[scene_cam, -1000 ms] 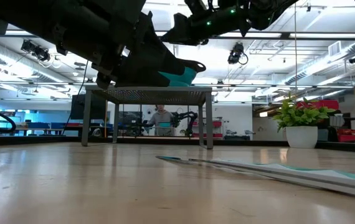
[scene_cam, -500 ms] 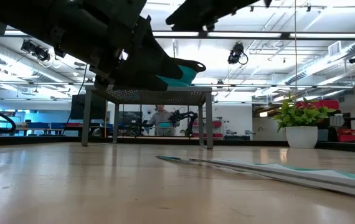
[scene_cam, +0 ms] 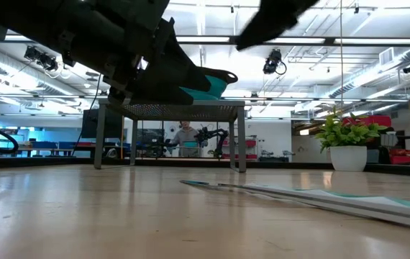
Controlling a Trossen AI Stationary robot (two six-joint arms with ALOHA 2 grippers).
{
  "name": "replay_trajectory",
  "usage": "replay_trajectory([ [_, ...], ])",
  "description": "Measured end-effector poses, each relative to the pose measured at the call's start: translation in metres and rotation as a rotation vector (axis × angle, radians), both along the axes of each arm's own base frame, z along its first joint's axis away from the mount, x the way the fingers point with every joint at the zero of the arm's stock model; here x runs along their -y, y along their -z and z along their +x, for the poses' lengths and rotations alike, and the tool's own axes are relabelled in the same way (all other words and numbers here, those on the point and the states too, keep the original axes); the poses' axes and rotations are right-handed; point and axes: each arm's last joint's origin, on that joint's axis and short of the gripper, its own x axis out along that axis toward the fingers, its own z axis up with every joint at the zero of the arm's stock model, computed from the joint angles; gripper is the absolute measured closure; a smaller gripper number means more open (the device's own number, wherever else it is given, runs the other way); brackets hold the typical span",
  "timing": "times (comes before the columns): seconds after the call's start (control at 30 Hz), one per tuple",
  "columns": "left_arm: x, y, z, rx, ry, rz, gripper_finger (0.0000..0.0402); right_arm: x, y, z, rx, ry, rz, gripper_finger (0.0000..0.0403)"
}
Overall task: Pick & Place Fruit
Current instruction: Put the blue knife on the shelf
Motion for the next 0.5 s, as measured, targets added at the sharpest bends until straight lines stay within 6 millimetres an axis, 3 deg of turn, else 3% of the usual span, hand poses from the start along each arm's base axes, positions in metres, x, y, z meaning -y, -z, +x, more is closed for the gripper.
replay_trajectory([
  [0.23, 0.0, 0.001, -0.001, -0.008, 0.002, 0.003, 0.0162, -0.002, 0.035, -0.032, -0.032, 0.059, 0.095, 0.0149],
  [0.5, 0.0, 0.001, -0.001, 0.007, -0.007, -0.038, 0.0162, -0.018, 0.083, -0.067, 0.09, 0.041, 0.236, 0.0149],
])
